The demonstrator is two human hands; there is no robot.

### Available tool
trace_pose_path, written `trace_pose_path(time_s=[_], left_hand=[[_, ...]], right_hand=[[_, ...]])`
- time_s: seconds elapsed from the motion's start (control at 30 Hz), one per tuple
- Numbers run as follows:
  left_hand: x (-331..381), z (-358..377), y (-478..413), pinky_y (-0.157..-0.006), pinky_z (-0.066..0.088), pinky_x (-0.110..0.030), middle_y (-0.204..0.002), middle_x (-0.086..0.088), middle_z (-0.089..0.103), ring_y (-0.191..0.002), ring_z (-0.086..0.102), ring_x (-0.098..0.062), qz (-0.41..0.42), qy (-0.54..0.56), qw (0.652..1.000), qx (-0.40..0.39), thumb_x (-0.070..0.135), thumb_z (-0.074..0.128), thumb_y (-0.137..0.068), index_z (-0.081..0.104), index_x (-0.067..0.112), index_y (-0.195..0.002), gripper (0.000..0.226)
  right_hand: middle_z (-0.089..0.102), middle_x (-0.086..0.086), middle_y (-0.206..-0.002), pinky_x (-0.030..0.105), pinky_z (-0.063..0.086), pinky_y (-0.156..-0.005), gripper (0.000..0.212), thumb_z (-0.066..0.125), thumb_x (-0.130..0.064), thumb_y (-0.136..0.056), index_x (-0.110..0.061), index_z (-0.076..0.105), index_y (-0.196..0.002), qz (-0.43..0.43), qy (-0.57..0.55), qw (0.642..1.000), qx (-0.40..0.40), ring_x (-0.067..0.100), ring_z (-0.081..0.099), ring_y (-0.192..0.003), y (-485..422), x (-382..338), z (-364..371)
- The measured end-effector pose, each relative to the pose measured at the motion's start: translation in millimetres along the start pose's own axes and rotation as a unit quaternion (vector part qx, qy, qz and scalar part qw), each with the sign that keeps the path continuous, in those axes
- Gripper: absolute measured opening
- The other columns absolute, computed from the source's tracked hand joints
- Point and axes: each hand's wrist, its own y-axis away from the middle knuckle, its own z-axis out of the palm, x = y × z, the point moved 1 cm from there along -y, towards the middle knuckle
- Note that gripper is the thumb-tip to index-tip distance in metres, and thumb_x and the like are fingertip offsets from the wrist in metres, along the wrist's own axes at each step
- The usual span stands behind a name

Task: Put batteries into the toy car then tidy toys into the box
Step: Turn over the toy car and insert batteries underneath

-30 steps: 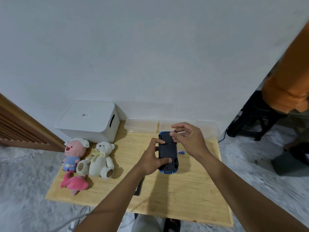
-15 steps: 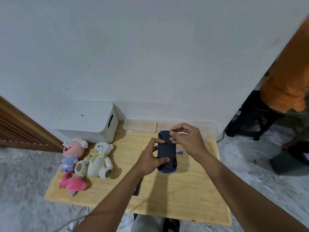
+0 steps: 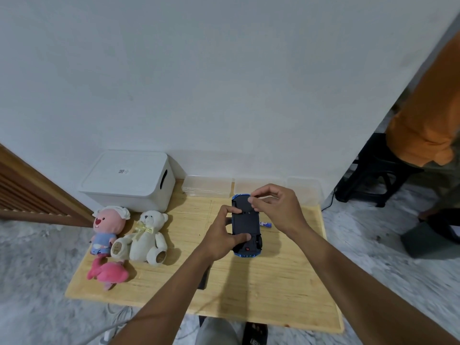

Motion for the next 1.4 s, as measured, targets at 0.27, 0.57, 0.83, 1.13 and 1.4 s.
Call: trace_pose_path(time_s=[0.27, 0.57, 0.83, 1.13, 1.4], left_hand=[[-0.1, -2.4, 3.7, -0.081, 0.065, -0.047, -0.131, -0.002, 0.063, -0.121, 0.063, -0.021, 0.03, 0.013, 0.999, -0.014, 0.011, 0.085, -0.084, 0.053, 0.039, -0.131, 0.064], [-1.8, -3.5, 2.4, -0.081, 0.065, -0.043, -0.13, -0.006, 0.064, -0.107, 0.07, -0.008, 0.042, 0.01, 0.999, -0.003, 0.003, 0.082, -0.083, 0.058, 0.031, -0.125, 0.056], [-0.9, -3.4, 4.0, -0.069, 0.06, -0.03, -0.129, -0.005, 0.062, -0.115, 0.065, -0.035, 0.015, 0.025, 1.0, -0.009, 0.001, 0.081, -0.084, 0.055, 0.028, -0.123, 0.054], [-1.5, -2.7, 5.1, -0.065, 0.059, -0.028, -0.127, -0.005, 0.063, -0.114, 0.065, -0.035, 0.002, 0.027, 1.0, -0.016, 0.006, 0.083, -0.083, 0.055, 0.033, -0.121, 0.054], [-3.9, -5.0, 4.3, -0.065, 0.06, -0.031, -0.127, -0.006, 0.062, -0.112, 0.067, -0.035, -0.008, 0.035, 0.999, -0.018, 0.005, 0.084, -0.083, 0.055, 0.033, -0.121, 0.055]], right_hand=[[0.078, 0.003, -0.084, 0.031, 0.064, -0.073, 0.009, 0.084, -0.014, -0.082, -0.014, 0.079, -0.089, 0.001, -0.028, 1.0, -0.001, 0.02, 0.077, -0.076, 1.9, -4.2, 4.5], [0.076, 0.005, -0.086, 0.026, 0.061, -0.067, 0.01, 0.084, -0.012, -0.082, -0.013, 0.078, -0.09, -0.004, -0.043, 0.999, 0.004, 0.022, 0.076, -0.075, 2.2, -5.6, 5.9], [0.075, 0.005, -0.09, 0.03, 0.062, -0.067, 0.01, 0.083, -0.012, -0.083, -0.013, 0.074, -0.087, -0.008, -0.045, 0.999, -0.008, 0.026, 0.076, -0.077, 3.7, -3.2, 8.1], [0.074, 0.007, -0.092, 0.031, 0.063, -0.068, 0.012, 0.083, -0.014, -0.084, -0.012, 0.073, -0.089, 0.004, -0.058, 0.998, -0.005, 0.027, 0.076, -0.077, 5.6, -4.0, 9.6], [0.076, 0.003, -0.09, 0.03, 0.063, -0.07, 0.008, 0.079, -0.013, -0.088, -0.017, 0.076, -0.095, 0.001, -0.056, 0.998, -0.013, 0.022, 0.077, -0.079, 4.1, -2.2, 9.9]])
